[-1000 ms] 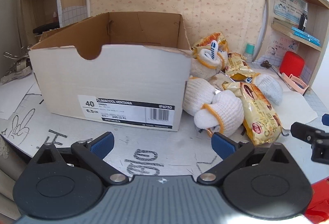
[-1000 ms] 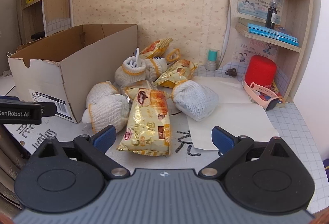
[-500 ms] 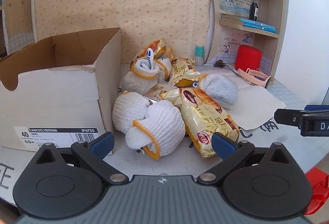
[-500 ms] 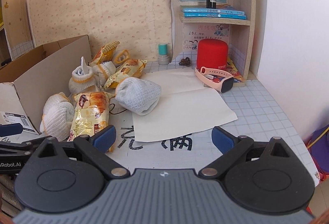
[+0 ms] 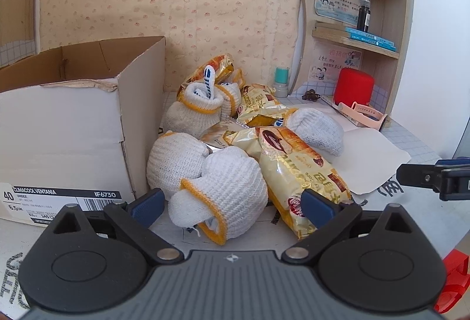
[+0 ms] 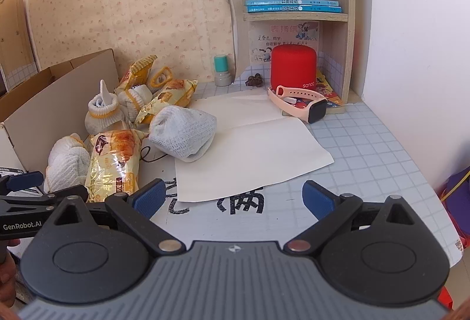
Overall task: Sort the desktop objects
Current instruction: 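Grasp the yellow bread packet with the right tool while the left tool grasps a white glove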
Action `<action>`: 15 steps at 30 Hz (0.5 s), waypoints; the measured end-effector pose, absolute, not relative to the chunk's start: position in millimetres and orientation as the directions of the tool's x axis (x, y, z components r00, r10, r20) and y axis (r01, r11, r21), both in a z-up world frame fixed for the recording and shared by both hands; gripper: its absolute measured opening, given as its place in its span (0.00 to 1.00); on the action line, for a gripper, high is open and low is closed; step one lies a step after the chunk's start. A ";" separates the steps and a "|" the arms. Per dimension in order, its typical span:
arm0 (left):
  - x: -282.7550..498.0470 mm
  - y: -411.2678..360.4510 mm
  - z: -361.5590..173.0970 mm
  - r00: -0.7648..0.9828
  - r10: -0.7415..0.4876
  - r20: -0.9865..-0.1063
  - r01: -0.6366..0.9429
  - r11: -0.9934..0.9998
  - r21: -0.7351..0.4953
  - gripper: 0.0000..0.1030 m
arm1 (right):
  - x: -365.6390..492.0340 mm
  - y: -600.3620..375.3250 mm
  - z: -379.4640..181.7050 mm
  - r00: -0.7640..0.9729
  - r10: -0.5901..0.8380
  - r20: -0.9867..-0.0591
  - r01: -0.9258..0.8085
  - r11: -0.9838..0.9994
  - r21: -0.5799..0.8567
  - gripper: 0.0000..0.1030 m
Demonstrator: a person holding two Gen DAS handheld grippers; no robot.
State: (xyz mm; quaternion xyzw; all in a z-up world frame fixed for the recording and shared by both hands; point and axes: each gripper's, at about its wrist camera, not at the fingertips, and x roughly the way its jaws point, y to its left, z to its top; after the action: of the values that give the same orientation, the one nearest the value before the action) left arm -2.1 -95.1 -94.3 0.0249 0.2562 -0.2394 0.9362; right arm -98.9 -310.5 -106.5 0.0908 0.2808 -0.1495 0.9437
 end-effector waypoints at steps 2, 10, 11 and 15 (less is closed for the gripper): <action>-4.3 -93.5 -94.4 0.762 -0.436 -0.480 0.458 0.886 -0.078 0.89 | -97.6 -309.4 -107.1 0.797 -0.229 -0.559 0.329 0.941 0.084 0.94; 6.1 -87.3 -100.4 0.756 -0.425 -0.497 0.445 0.891 -0.085 0.90 | -95.0 -312.1 -107.4 0.795 -0.229 -0.561 0.332 0.939 0.087 0.94; 6.6 -88.0 -99.8 0.755 -0.428 -0.496 0.448 0.890 -0.086 0.90 | -95.0 -311.8 -107.3 0.794 -0.230 -0.562 0.333 0.939 0.087 0.94; 1.9 -91.4 -98.9 0.750 -0.437 -0.496 0.456 0.885 -0.090 0.85 | -92.8 -310.3 -108.0 0.791 -0.228 -0.568 0.330 0.940 0.082 0.94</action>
State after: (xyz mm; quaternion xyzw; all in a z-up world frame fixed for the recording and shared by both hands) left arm 1.9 -91.4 -98.9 0.0182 0.2607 -0.2388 0.9352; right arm -92.8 -310.3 -108.0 0.0886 0.2878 -0.1481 0.9420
